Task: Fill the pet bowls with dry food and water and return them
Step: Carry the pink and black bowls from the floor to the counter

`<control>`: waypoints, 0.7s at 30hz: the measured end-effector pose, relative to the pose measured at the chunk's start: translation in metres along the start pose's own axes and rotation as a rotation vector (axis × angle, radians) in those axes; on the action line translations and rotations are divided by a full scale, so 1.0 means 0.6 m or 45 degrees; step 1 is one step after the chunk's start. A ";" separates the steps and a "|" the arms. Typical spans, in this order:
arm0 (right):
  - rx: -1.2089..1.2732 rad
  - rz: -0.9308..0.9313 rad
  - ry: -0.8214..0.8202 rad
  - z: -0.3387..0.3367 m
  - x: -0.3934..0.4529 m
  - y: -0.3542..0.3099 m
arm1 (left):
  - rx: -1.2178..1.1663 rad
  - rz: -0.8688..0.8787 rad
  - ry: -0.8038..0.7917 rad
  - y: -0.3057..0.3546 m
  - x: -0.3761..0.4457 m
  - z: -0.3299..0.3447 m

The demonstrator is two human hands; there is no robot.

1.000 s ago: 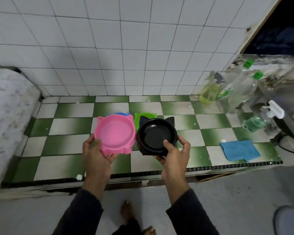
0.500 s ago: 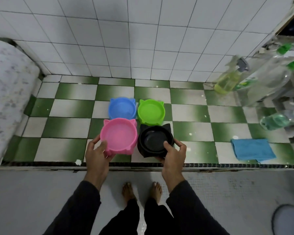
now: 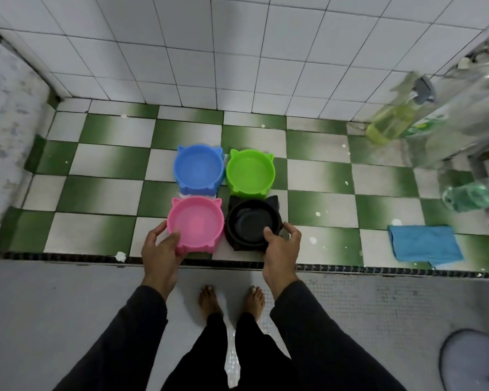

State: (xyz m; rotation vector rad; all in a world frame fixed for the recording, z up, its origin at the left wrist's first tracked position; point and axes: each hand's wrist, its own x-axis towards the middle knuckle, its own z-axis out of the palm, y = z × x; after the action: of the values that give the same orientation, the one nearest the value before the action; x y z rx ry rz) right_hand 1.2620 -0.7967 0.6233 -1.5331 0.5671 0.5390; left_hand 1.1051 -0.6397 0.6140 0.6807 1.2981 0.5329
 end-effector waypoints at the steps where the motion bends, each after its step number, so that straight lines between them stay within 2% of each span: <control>1: -0.042 -0.009 0.006 0.002 0.002 0.001 | 0.016 -0.002 0.000 0.000 0.003 0.000; 6: -0.388 -0.121 0.061 0.005 0.007 0.004 | 0.239 0.107 0.032 0.005 0.015 -0.001; 12: -0.664 -0.250 0.166 0.011 0.010 -0.008 | 0.640 0.292 0.217 0.016 0.032 0.008; 15: -0.757 -0.302 0.172 0.012 0.018 -0.015 | 0.758 0.290 0.305 0.023 0.047 0.011; 21: -0.871 -0.305 0.167 0.010 0.027 -0.023 | 0.890 0.278 0.350 0.025 0.057 0.018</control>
State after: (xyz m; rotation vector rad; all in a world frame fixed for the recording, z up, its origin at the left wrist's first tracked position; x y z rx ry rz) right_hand 1.2835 -0.7906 0.6233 -2.2639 0.2949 0.4705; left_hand 1.1228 -0.6068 0.6030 1.3757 1.6957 0.3446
